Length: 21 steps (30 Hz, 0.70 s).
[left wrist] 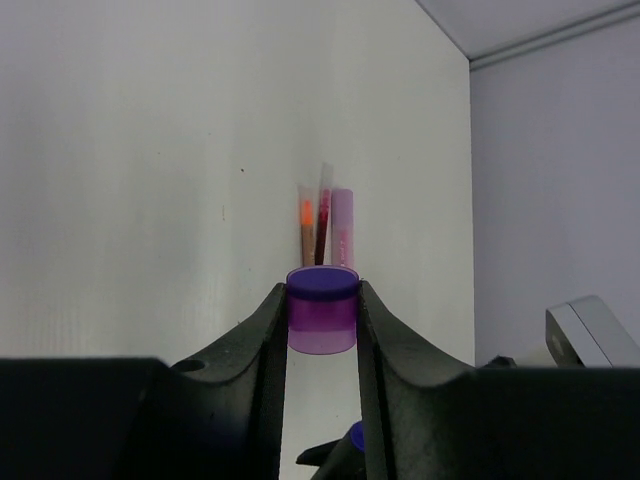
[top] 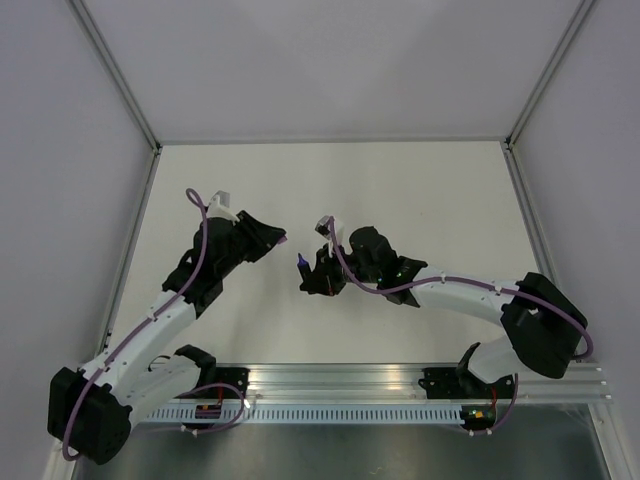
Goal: Insert the pens into the pen caps
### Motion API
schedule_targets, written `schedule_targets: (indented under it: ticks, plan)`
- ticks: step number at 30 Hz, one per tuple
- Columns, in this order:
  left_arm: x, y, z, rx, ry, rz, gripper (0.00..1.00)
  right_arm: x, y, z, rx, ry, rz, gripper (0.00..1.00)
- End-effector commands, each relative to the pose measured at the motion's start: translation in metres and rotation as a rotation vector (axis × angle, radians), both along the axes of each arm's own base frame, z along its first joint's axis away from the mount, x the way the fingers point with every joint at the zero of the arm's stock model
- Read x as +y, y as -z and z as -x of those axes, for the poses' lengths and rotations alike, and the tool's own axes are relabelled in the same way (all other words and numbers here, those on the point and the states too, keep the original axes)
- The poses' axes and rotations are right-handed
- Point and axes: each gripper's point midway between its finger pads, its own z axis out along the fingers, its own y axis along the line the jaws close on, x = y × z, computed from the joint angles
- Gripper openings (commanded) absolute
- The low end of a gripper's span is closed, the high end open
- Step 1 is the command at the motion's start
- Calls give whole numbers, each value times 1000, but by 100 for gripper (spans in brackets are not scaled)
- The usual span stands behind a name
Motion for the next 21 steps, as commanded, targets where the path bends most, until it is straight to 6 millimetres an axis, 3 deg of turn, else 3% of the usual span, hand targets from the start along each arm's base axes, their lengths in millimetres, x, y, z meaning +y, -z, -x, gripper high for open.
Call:
schedule_targets:
  ticks: [1,21]
  plan:
    - [-13,-38,-6,-144,38,9,2,15,-21,-6,-54,-30,-58,0]
    - [-33,-31,14,-156,126,26,2,15,-22,-7,-53,-20,-57,0]
